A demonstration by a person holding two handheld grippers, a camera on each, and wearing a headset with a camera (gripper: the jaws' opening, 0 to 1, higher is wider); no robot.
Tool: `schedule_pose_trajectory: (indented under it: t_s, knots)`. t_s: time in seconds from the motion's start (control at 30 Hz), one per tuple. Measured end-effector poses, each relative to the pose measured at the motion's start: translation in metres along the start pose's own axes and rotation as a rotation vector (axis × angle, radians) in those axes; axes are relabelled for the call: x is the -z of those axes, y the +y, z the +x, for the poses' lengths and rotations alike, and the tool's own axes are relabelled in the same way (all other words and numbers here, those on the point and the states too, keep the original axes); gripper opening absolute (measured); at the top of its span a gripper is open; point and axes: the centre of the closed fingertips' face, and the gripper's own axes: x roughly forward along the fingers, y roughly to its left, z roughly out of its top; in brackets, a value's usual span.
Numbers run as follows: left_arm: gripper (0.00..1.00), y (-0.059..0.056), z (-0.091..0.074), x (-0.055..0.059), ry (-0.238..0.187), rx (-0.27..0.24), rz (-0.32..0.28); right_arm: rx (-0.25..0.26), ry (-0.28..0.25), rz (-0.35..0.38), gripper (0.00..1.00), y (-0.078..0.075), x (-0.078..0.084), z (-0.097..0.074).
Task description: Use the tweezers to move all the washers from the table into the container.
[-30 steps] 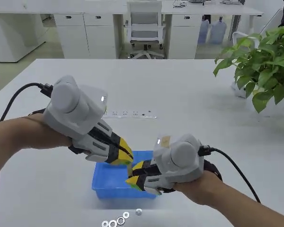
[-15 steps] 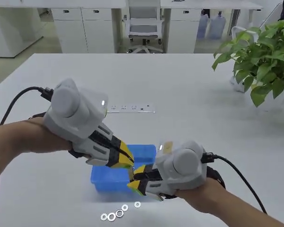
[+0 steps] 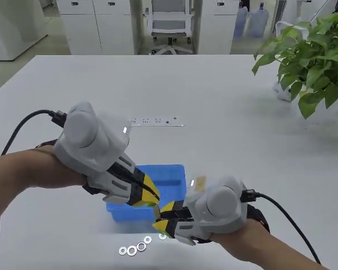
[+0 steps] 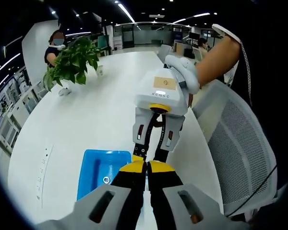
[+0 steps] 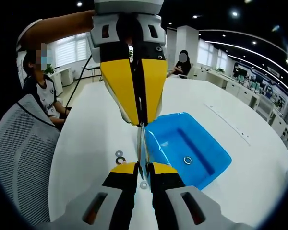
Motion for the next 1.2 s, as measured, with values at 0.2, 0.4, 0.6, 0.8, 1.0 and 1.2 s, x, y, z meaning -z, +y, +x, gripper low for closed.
schedule_pose_trajectory:
  t_s: [0.2,0.4,0.6,0.8,1.0,1.2]
  knots:
    - [0.05,-0.004,0.007,0.006,0.007,0.016,-0.009,-0.005,0.006,0.008,0.12,0.004,0.010,0.004]
    - [0.05,-0.006,0.013,0.011,0.012,0.028,-0.016,-0.011,0.018,0.008,0.12,0.007,0.016,0.008]
    - [0.05,-0.005,0.014,0.014,0.016,0.031,-0.020,-0.009,0.021,0.003,0.12,0.006,0.019,0.010]
    - [0.05,-0.005,0.017,0.017,0.019,0.036,-0.023,-0.010,0.022,0.006,0.12,0.006,0.022,0.013]
    - [0.05,-0.005,0.019,0.018,0.019,0.039,-0.025,-0.007,0.021,0.006,0.12,0.005,0.025,0.014]
    - [0.05,-0.003,0.019,0.017,0.018,0.046,-0.028,-0.008,0.021,0.013,0.12,0.005,0.025,0.014]
